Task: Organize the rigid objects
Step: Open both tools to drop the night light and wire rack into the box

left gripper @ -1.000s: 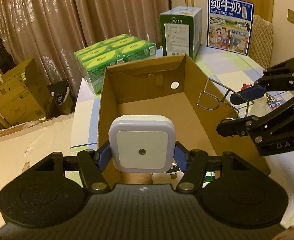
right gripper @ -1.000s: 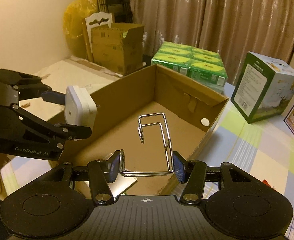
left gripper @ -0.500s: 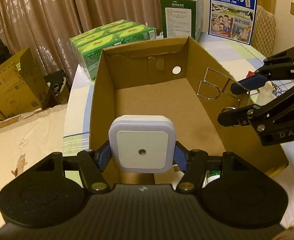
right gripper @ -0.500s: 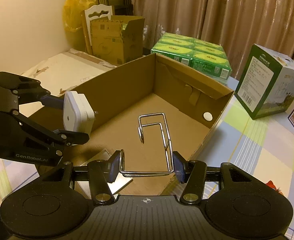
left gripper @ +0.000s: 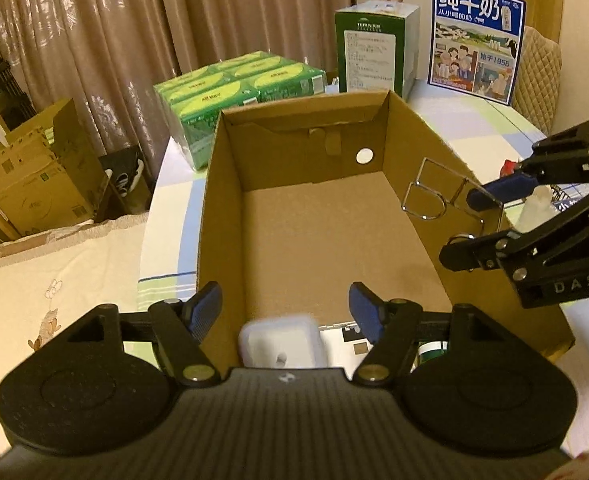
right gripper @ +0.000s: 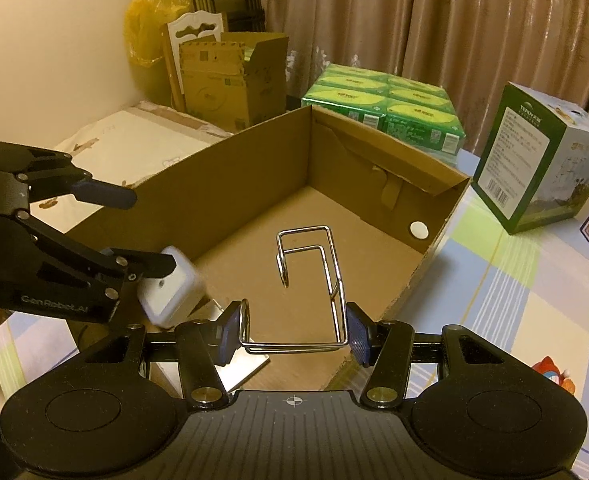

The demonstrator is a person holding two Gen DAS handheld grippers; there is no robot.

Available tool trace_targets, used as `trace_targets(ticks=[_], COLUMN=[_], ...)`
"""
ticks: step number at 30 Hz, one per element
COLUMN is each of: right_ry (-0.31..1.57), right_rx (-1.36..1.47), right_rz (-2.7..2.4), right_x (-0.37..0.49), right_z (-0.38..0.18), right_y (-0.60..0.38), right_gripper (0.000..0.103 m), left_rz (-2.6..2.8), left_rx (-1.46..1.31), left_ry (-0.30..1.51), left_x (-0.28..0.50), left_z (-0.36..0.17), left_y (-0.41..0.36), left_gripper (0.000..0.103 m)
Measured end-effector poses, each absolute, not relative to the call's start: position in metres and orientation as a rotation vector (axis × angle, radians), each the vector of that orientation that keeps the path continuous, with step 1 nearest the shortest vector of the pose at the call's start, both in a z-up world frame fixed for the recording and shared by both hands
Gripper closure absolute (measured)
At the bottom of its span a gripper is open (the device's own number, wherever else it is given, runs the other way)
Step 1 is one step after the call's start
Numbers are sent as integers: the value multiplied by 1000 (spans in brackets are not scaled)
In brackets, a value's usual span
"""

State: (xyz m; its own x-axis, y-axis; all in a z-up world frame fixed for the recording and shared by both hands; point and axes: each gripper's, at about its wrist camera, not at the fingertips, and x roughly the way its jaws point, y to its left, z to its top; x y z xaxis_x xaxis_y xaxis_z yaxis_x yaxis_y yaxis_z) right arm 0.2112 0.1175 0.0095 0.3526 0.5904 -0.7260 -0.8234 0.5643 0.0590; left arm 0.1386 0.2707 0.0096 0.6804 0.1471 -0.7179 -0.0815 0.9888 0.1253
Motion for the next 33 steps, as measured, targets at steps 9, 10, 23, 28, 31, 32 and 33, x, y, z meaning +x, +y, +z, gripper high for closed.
trace_targets(ticks=[9, 10, 23, 28, 31, 32, 33], right_ry=[775, 776, 732, 693, 672, 664, 658], right_rx=[-344, -344, -347, -310, -272, -260, -250], right_rz=[927, 923, 917, 900, 889, 883, 875], right_x=[209, 209, 210, 209, 202, 199, 196], right_z=[10, 10, 12, 24, 35, 39, 43], right_y=[119, 119, 119, 107, 93, 87, 81], right_gripper=[52, 52, 47, 43, 43, 43, 43], left_rz=[122, 121, 123, 129, 129, 129, 127], left_rx=[81, 82, 70, 64, 53, 47, 39], left_ry=[804, 804, 797, 785, 770, 763, 758], left_x=[135, 135, 133, 127, 120, 118, 115], left_z=[13, 13, 14, 21, 27, 30, 33], left_y=[267, 267, 270, 266, 261, 258, 256], left_gripper=[37, 37, 37, 37, 37, 37, 37])
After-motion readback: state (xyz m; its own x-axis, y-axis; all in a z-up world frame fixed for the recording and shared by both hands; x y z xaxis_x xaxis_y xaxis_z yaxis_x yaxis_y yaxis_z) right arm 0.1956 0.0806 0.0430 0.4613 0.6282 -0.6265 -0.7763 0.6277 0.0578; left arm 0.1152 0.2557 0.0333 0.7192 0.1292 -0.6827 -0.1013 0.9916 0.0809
